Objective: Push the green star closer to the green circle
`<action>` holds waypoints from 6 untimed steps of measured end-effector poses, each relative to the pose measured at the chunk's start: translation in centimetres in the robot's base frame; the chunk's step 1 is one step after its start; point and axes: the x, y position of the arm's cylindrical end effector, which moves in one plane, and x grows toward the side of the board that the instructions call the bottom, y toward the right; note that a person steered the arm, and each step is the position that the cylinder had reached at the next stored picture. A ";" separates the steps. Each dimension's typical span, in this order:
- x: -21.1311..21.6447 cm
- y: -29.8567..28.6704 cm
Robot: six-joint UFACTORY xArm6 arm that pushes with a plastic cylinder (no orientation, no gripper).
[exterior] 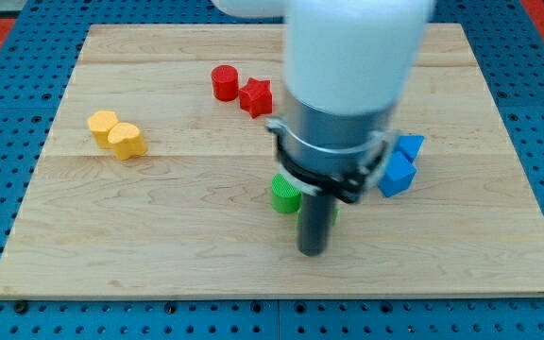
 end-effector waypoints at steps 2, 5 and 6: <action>-4.0 -4.8; -0.2 4.5; -3.3 2.5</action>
